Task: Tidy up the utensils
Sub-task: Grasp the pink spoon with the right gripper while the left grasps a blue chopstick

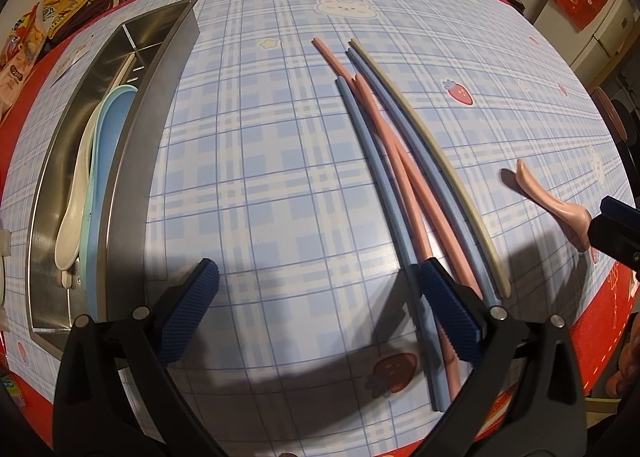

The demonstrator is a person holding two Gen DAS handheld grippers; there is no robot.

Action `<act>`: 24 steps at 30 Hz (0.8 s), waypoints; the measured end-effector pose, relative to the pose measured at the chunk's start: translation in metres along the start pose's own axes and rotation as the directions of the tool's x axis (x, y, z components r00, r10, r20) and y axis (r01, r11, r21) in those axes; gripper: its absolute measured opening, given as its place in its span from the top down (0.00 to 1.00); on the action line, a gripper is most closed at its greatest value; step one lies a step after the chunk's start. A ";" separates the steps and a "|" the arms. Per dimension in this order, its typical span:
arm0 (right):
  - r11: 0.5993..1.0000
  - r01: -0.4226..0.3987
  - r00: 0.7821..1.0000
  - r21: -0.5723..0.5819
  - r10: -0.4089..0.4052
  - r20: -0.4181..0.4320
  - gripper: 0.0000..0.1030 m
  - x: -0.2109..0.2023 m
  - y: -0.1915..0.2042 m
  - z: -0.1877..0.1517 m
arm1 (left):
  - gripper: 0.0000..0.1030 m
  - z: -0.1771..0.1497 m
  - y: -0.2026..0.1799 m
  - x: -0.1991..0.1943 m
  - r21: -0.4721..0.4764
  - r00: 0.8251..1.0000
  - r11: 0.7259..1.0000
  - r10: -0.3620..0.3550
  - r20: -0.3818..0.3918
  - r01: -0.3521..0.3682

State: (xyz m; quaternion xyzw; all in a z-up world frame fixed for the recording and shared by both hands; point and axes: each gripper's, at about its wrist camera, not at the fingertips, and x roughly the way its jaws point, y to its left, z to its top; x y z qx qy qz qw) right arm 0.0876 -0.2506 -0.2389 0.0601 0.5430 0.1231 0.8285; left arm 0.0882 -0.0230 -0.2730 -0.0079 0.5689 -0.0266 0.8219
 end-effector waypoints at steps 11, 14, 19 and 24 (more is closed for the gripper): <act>0.985 0.044 0.998 -0.167 -0.052 -0.045 0.20 0.012 -0.006 0.006 | 0.04 0.004 -0.013 0.006 0.089 0.999 0.995 0.038 -0.012 -0.036; 0.971 0.060 0.995 -0.233 -0.077 -0.063 0.41 0.015 -0.007 0.006 | 0.04 0.007 -0.014 0.007 0.085 0.999 0.996 0.038 -0.028 -0.036; 0.920 0.124 0.989 -0.373 -0.146 -0.031 0.60 0.011 0.005 -0.006 | 0.04 0.014 -0.015 0.011 0.077 0.997 0.996 0.045 -0.063 -0.040; 0.874 0.175 0.980 -0.453 -0.200 -0.008 0.64 0.010 0.007 -0.015 | 0.05 0.014 -0.013 0.009 0.073 0.993 0.996 0.051 -0.107 -0.043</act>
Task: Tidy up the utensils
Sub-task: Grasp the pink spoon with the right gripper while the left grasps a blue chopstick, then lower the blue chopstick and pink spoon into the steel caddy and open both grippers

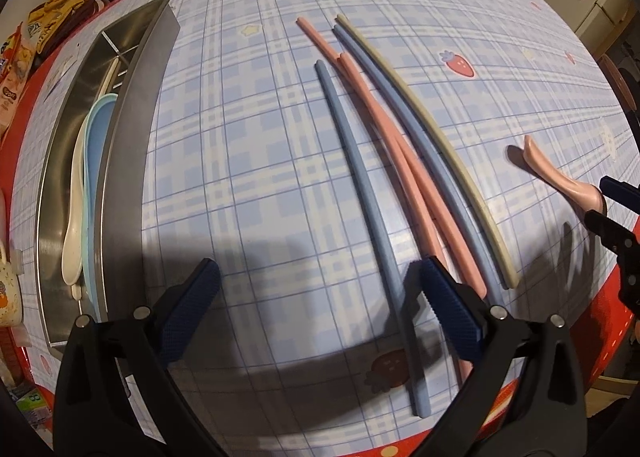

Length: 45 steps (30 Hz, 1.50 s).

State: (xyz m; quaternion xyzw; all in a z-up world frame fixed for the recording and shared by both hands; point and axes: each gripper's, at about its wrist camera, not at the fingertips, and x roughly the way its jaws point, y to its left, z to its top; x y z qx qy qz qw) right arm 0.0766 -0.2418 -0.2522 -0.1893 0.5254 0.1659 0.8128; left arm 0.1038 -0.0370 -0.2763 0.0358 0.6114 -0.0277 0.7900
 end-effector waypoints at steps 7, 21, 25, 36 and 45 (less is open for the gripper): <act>0.994 0.077 0.997 -0.079 -0.078 -0.008 0.66 0.005 0.009 0.000 | 0.12 0.001 -0.001 -0.003 0.025 1.000 1.000 -0.009 -0.015 0.009; 0.993 -0.045 0.999 0.106 0.046 -0.005 0.91 0.001 -0.018 0.006 | 0.89 -0.005 -0.004 -0.021 0.060 1.000 0.998 -0.030 0.007 0.029; 0.934 -0.185 0.981 0.305 0.193 0.005 0.92 0.004 -0.044 0.001 | 0.89 -0.015 -0.006 -0.022 0.056 0.998 0.997 -0.056 -0.013 0.057; 0.843 -0.285 0.953 0.457 0.299 0.043 0.91 0.018 -0.041 -0.007 | 0.88 -0.024 -0.004 -0.025 0.044 0.998 0.997 -0.061 -0.002 0.061; 0.811 -0.318 0.944 0.491 0.321 0.081 0.91 0.022 -0.041 -0.011 | 0.88 -0.026 -0.002 -0.025 0.043 0.998 0.997 -0.070 0.002 0.070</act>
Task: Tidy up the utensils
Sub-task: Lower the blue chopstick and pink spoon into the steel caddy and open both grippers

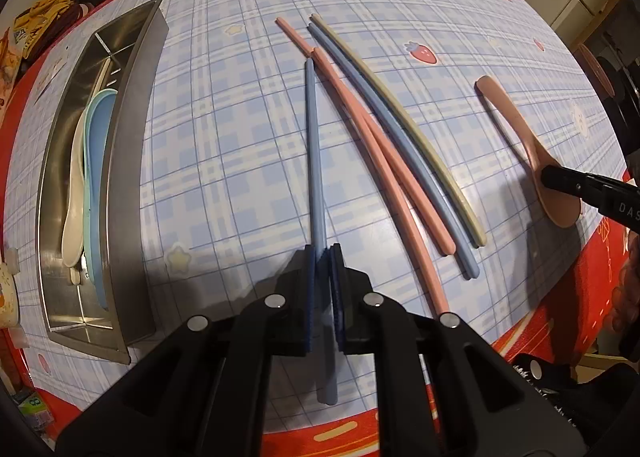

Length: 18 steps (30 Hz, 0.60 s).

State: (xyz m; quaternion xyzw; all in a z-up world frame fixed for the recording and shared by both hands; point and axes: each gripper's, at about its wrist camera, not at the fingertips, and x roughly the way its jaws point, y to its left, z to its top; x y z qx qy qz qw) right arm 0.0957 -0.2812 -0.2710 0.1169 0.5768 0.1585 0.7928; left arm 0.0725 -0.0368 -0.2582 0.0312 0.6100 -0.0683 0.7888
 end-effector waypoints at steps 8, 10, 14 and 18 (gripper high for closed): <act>1.000 -0.025 0.999 0.014 0.025 0.037 0.91 -0.003 -0.007 -0.006 | 0.89 0.002 0.001 0.002 0.005 1.000 1.000 -0.007 0.000 0.007; 0.999 -0.040 0.998 0.027 0.039 0.046 0.91 -0.004 -0.009 -0.007 | 0.90 0.003 0.005 0.001 -0.019 1.000 0.999 -0.031 0.001 0.031; 0.994 -0.086 0.995 0.072 0.082 0.059 0.91 -0.006 -0.021 -0.010 | 0.90 0.000 0.014 -0.001 -0.063 0.997 0.995 -0.074 -0.006 0.073; 0.986 -0.116 0.992 0.119 0.109 0.065 0.92 -0.006 -0.027 -0.010 | 0.90 -0.002 0.019 -0.014 -0.071 0.996 0.993 -0.088 0.024 0.090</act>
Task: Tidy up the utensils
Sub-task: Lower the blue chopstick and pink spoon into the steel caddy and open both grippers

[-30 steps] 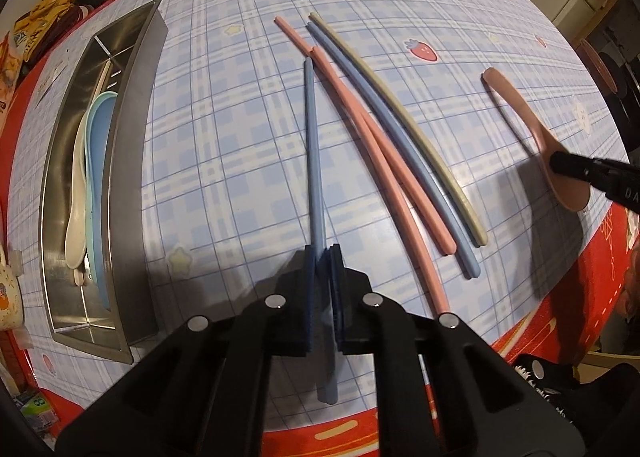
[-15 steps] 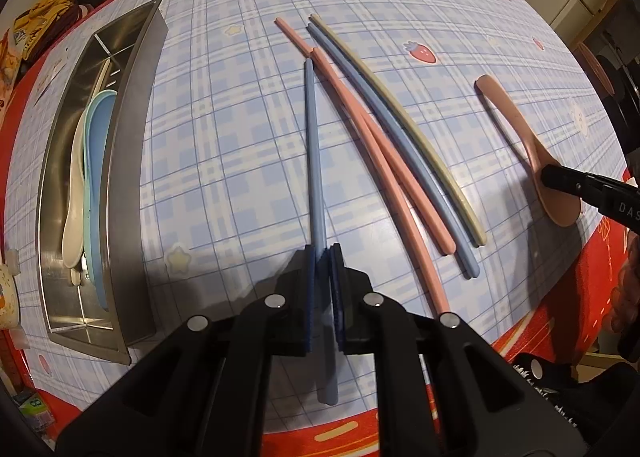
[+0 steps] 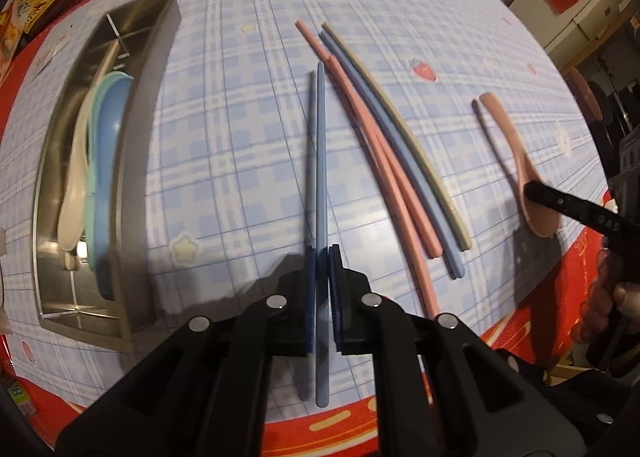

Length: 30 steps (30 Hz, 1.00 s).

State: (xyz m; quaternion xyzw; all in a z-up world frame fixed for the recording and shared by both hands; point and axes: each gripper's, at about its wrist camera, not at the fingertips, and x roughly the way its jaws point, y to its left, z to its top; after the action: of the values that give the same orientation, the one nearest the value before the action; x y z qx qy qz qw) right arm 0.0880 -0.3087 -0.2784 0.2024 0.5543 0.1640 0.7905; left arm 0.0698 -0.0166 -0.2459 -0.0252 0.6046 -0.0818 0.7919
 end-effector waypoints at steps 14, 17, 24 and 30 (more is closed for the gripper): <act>0.971 -0.138 0.990 0.197 0.135 0.025 0.92 -0.006 0.004 0.009 | 0.90 -0.006 0.052 -0.061 -0.124 0.989 0.988 -0.075 0.128 0.091; 0.966 -0.155 0.988 0.208 0.155 0.018 0.92 -0.003 0.023 0.014 | 0.90 -0.006 0.070 -0.069 -0.150 0.985 0.983 -0.085 0.148 0.107; 0.967 -0.179 0.983 0.180 0.181 0.002 0.92 0.008 0.089 0.032 | 0.90 0.002 0.109 -0.072 -0.203 0.978 0.969 -0.105 0.178 0.141; 0.975 -0.173 0.984 0.142 0.178 -0.024 0.92 0.027 0.150 0.042 | 0.90 0.018 0.135 -0.061 -0.204 0.977 0.965 -0.131 0.167 0.164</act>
State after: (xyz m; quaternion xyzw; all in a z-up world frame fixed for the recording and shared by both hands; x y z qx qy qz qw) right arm 0.1314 -0.1719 -0.2129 0.3022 0.5586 0.1975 0.7467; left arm 0.0851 0.1255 -0.2014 -0.1622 0.5443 -0.0722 0.8199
